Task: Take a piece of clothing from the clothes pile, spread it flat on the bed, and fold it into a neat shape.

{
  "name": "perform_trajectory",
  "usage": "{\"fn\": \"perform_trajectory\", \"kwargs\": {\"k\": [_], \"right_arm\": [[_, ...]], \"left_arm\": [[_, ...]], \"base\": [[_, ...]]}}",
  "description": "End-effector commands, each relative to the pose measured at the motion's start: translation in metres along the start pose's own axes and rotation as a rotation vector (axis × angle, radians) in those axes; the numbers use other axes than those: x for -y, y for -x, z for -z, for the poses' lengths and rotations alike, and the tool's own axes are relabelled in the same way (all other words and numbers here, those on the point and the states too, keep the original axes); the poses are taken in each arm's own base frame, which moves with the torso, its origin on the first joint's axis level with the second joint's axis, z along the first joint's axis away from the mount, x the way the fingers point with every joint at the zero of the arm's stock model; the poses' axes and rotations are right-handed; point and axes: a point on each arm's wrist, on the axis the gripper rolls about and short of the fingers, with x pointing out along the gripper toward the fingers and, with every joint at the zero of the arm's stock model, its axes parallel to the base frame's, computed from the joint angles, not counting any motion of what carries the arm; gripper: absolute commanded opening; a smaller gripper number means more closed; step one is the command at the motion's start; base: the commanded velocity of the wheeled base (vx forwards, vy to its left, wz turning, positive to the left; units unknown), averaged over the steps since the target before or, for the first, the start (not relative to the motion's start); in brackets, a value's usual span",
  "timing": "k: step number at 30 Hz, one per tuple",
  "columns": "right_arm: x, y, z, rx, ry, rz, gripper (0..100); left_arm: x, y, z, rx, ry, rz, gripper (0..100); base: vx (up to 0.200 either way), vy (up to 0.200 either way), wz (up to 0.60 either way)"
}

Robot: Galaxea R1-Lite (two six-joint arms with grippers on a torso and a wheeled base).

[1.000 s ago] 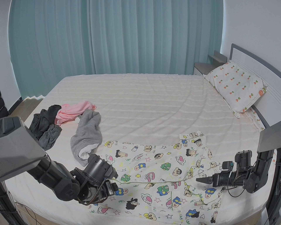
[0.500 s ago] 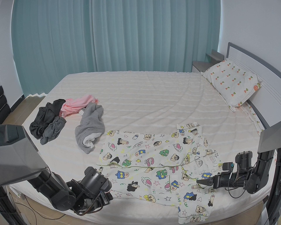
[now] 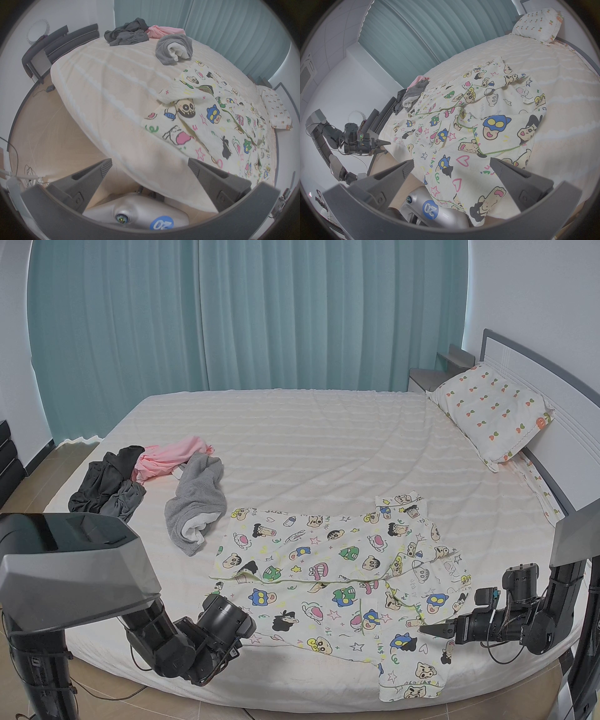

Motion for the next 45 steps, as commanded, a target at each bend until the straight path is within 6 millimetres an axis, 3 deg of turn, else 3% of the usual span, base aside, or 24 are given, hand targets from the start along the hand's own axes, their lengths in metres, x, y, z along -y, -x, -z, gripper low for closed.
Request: {"fn": "perform_trajectory", "kwargs": {"k": [1, 14, 19, 20, 30, 39, 45], "right_arm": [[0.0, 0.0, 0.0, -0.001, 0.001, -0.001, 100], [0.0, 0.0, 0.0, 0.001, 0.001, -0.001, 100], [0.0, 0.0, 0.0, 0.001, 0.001, -0.001, 100], [0.0, 0.0, 0.0, 0.001, 0.001, -0.001, 100], [-0.002, 0.005, 0.003, -0.01, 0.004, 0.004, 100], [-0.006, 0.017, 0.016, -0.054, 0.009, 0.017, 100], [-0.004, 0.026, 0.026, -0.085, 0.025, 0.035, 100]], "left_arm": [[0.004, -0.018, -0.007, 0.005, 0.005, -0.028, 100], [0.025, -0.03, -0.021, 0.065, 0.008, -0.005, 100], [0.026, -0.037, -0.015, 0.045, -0.033, -0.037, 100], [0.026, -0.037, -0.014, 0.037, -0.041, -0.05, 0], [0.023, -0.033, -0.018, 0.078, -0.039, -0.081, 0], [0.004, -0.008, -0.022, 0.088, -0.057, -0.087, 0], [-0.009, -0.006, -0.01, 0.054, -0.108, -0.123, 0]], "base": [[0.0, 0.0, 0.0], [0.0, 0.0, 0.0], [0.0, 0.0, 0.0], [0.0, 0.0, 0.0], [0.0, 0.0, 0.0], [0.0, 0.0, 0.0], [0.0, 0.0, 0.0]]}}
